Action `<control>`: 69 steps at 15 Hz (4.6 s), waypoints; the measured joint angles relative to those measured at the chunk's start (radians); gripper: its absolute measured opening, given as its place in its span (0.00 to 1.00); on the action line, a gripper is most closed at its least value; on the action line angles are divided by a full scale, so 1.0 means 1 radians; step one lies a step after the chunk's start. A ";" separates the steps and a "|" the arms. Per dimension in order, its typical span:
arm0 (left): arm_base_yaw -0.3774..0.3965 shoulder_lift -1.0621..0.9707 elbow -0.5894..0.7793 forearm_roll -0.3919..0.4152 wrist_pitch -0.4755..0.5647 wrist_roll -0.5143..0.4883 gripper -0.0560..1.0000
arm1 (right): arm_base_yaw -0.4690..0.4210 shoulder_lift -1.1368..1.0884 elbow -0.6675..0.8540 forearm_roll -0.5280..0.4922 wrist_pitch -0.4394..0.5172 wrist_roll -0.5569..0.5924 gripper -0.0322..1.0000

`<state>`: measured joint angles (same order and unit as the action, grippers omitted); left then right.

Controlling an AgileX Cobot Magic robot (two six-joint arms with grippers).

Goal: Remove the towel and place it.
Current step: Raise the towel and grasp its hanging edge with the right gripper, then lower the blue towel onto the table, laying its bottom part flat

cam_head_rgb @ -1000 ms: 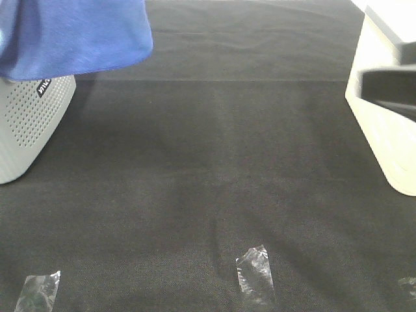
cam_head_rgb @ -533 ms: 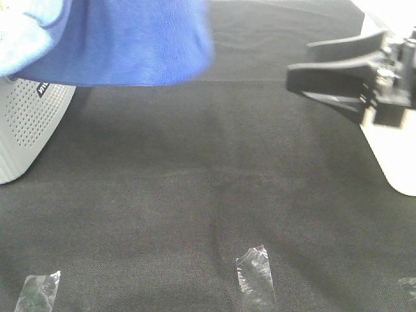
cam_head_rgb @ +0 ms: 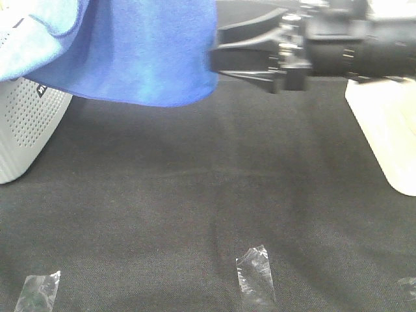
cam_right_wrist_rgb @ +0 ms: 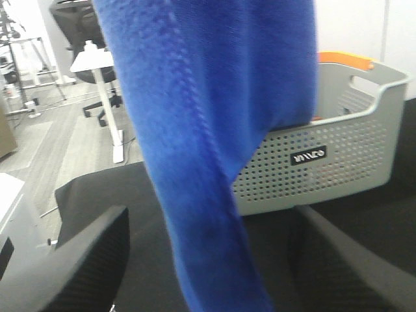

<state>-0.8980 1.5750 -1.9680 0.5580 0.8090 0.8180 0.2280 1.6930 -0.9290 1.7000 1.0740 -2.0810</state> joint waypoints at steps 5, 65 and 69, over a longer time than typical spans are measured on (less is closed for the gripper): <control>0.000 0.000 0.000 0.001 0.000 0.000 0.05 | 0.065 0.028 -0.049 -0.133 -0.001 0.075 0.70; 0.679 0.860 -0.732 -0.109 -1.109 -0.515 0.05 | 0.044 0.575 -1.585 -1.518 -1.049 1.714 0.06; 0.694 0.860 -0.732 -0.104 -1.112 -0.515 0.05 | 0.044 0.575 -1.585 -1.518 -1.060 1.714 0.06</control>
<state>-0.2040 2.4350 -2.7000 0.4540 -0.3030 0.3030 0.2720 2.2680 -2.5140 0.1820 0.0140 -0.3670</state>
